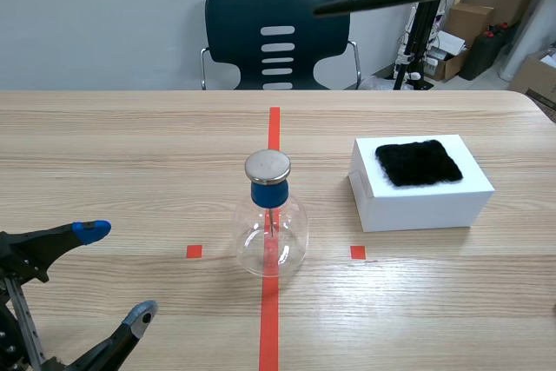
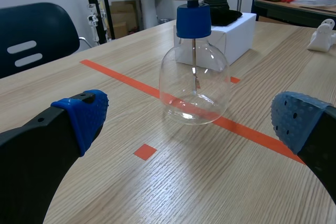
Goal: Do the electroscope experiment. hold the rod still at the electroscope
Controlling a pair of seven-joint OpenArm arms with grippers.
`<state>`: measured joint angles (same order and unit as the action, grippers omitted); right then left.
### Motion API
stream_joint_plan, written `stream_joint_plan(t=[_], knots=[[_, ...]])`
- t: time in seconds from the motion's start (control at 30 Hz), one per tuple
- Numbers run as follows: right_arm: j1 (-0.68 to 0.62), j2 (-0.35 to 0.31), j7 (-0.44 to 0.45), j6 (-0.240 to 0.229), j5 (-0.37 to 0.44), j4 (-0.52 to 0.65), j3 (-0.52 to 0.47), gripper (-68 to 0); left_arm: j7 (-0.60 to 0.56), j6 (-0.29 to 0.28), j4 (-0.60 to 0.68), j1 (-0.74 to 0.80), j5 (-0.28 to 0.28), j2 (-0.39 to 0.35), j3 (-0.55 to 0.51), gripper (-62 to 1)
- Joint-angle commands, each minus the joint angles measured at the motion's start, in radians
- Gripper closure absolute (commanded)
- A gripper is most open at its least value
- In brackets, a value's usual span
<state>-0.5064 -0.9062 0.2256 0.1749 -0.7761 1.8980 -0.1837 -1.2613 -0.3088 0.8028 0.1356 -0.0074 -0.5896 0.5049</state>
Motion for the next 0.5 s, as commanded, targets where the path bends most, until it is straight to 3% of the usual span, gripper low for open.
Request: stream_joint_plan(t=[0.0,0.3,0.47], knots=[[0.055,-0.005,-0.015,0.010,-0.023,-0.005,0.031,-0.4,-0.015,-0.001,0.012,0.000,-0.006,-0.001,0.000,-62.3],[0.176,0.001,-0.072,-0.036,-0.172,-0.006,0.235,-0.4,-0.015,-0.001,0.012,0.000,-0.006,-0.001,0.000,-62.3],[0.193,0.038,-0.086,-0.046,-0.259,-0.010,0.293,-0.4,-0.015,-0.001,0.012,0.000,-0.006,-0.001,0.000,-62.3]])
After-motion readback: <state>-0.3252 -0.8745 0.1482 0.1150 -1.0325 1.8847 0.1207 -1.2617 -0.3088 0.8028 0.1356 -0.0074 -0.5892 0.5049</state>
